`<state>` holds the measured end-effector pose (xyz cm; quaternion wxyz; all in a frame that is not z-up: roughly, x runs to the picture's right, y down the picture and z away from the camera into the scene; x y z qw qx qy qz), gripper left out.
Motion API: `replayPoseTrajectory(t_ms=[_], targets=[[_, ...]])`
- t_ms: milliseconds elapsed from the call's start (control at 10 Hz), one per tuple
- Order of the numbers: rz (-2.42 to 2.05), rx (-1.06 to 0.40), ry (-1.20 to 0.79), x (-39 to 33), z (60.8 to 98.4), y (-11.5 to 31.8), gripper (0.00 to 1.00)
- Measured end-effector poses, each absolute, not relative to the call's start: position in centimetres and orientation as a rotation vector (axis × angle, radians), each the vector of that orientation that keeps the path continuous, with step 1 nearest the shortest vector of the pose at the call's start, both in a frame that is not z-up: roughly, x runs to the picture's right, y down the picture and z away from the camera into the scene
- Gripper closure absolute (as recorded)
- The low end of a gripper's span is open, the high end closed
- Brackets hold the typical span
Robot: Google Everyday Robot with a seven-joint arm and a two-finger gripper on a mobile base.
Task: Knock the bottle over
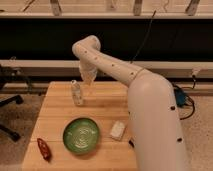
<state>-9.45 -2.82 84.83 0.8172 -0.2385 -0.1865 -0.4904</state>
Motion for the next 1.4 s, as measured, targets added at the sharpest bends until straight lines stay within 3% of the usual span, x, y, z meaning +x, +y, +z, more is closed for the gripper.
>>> replayPoseTrajectory(t_ms=[1400], targets=[[-1.285, -0.421, -0.542, -20.0, 81.1, -0.4, 0.81]])
